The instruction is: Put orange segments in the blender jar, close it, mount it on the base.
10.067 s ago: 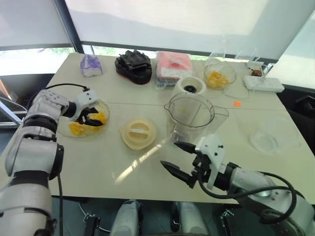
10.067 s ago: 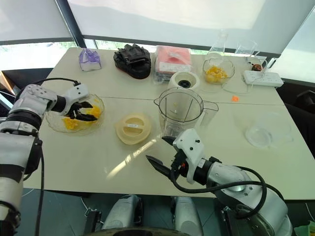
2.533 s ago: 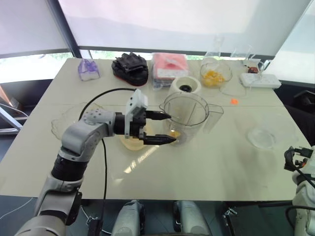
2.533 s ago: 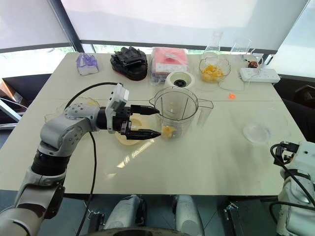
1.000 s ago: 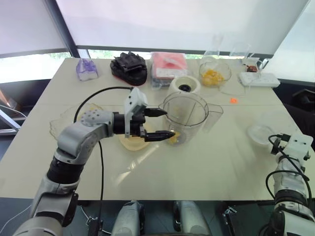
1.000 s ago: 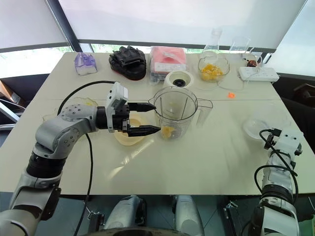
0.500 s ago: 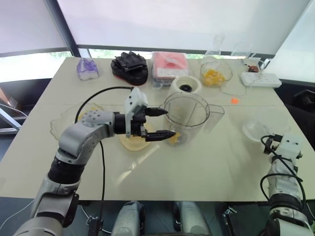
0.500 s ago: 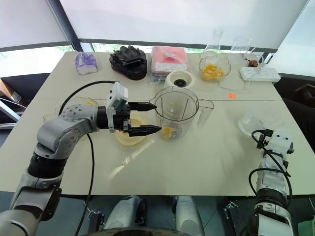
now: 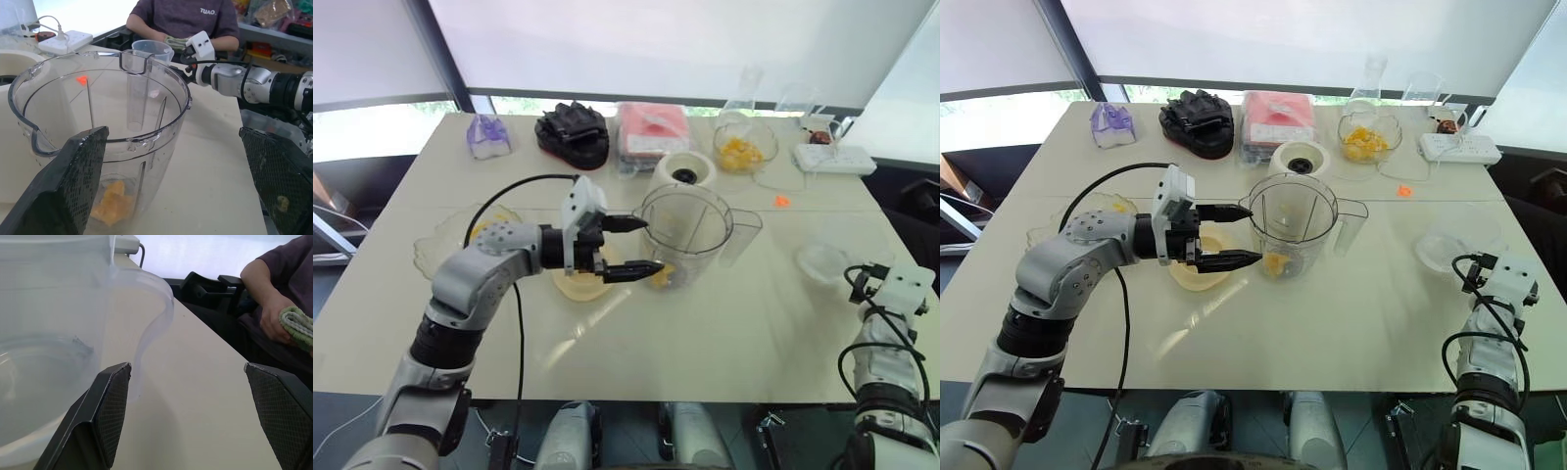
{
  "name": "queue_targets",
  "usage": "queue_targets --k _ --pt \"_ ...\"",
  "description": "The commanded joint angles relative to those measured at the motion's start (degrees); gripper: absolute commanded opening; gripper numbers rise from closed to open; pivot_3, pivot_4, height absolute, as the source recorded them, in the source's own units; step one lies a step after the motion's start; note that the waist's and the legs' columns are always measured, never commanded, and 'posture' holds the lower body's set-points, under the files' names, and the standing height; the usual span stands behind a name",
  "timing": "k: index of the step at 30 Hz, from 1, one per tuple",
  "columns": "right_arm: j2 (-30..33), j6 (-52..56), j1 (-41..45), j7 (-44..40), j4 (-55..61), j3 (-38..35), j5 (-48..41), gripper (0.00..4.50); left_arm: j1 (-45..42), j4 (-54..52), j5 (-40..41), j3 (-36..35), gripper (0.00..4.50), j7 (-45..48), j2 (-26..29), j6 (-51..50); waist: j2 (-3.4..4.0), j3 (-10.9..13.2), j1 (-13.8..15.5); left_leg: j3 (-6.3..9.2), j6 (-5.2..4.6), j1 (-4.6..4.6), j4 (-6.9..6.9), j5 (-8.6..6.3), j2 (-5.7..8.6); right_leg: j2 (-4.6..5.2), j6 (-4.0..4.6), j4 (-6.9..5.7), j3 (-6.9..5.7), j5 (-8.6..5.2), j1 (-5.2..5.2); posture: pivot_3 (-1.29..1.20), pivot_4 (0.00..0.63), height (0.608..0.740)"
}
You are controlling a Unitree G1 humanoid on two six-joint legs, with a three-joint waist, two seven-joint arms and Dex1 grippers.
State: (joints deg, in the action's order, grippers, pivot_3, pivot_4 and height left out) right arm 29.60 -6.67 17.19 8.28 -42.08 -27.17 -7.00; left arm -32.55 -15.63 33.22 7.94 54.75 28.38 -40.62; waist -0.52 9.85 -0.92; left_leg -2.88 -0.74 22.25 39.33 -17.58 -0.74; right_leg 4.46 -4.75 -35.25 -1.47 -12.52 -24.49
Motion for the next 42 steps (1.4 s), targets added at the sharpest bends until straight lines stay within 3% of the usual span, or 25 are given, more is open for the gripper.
queue_targets --k 1,10,13,18,19,26,30,34,39,42 --pt "2.11 -2.44 2.62 -0.58 -3.42 -0.03 0.17 3.86 -0.39 -0.56 -0.13 0.30 4.46 -0.15 -0.17 0.44 0.00 0.00 0.02 0.00 0.00 0.00 -0.01 0.00 0.00 0.00 0.00 0.00 0.00 0.00 0.00 0.00 0.150 0.740" --pt "4.50 -6.41 9.41 -0.18 -16.08 1.58 1.11 3.86 -0.58 -0.99 -0.26 0.55 4.46 -0.61 -0.40 0.21 0.00 0.00 -0.10 -0.05 0.00 -0.01 -0.03 0.00 0.02 0.00 -0.01 0.04 0.03 0.01 0.01 0.00 0.150 0.740" --pt "4.92 -7.40 10.74 -0.19 -18.93 1.86 1.04 3.00 -0.62 -1.07 -0.30 0.56 4.50 -0.84 -0.47 0.14 -0.01 0.00 -0.08 -0.05 0.01 -0.02 -0.03 0.00 0.02 0.00 -0.01 0.04 0.04 0.01 0.02 0.00 0.150 0.740" --pt "5.12 -9.14 11.75 -1.06 -21.32 2.54 0.87 0.36 -0.44 -1.53 -0.06 0.40 4.50 -1.36 -0.33 -0.22 -0.01 0.00 0.22 -0.03 0.01 -0.01 -0.04 0.01 0.03 0.01 -0.01 0.06 0.03 0.01 0.02 0.00 0.150 0.740" --pt "5.09 -9.40 11.85 -1.09 -21.56 2.69 0.89 0.08 -0.40 -1.59 -0.03 0.38 4.50 -1.41 -0.29 -0.26 0.00 0.00 0.21 -0.03 0.01 0.00 -0.04 0.01 0.03 0.02 -0.02 0.07 0.03 0.01 0.03 0.00 0.150 0.740" --pt "5.12 -10.89 11.77 -1.82 -20.94 3.60 1.16 0.08 -0.10 -2.13 0.40 -0.12 4.50 -1.43 0.39 -0.62 -0.01 0.00 -0.01 -0.04 0.02 -0.01 -0.04 0.01 0.04 0.04 -0.03 0.10 0.03 0.02 0.05 0.00 0.150 0.740" --pt "5.74 -11.93 10.65 -2.32 -16.45 4.14 1.47 0.08 -0.41 -2.92 3.20 -3.83 4.50 -1.01 2.57 -2.29 0.00 0.00 -0.17 -0.04 0.02 -0.02 -0.05 0.02 0.04 0.04 -0.04 0.08 0.04 0.02 0.04 0.00 0.150 0.740" --pt "6.35 -10.56 8.00 -3.56 -5.99 4.22 1.26 0.08 -1.54 -3.46 7.39 -8.36 4.50 -1.33 4.88 -5.10 0.12 0.08 -0.21 -0.02 0.02 -0.02 -0.12 0.02 0.02 0.03 -0.12 0.08 0.03 0.05 0.01 0.00 0.150 0.740" --pt "9.67 0.25 6.73 -8.24 20.37 3.75 -1.36 0.08 -2.42 -1.75 8.82 -12.16 4.50 0.44 10.10 -5.89 0.49 0.35 -0.23 -0.05 0.03 0.04 -0.12 0.02 0.02 0.04 -0.26 0.05 0.04 0.11 -0.07 0.00 0.150 0.740" --pt "12.07 7.01 8.29 -11.60 29.94 5.00 -1.74 0.08 -2.47 0.13 8.00 -12.21 4.50 0.93 11.07 -4.98 0.56 0.40 -0.05 -0.03 0.03 0.02 -0.12 0.02 0.02 0.02 -0.28 0.01 0.02 0.11 -0.09 0.00 0.150 0.740"
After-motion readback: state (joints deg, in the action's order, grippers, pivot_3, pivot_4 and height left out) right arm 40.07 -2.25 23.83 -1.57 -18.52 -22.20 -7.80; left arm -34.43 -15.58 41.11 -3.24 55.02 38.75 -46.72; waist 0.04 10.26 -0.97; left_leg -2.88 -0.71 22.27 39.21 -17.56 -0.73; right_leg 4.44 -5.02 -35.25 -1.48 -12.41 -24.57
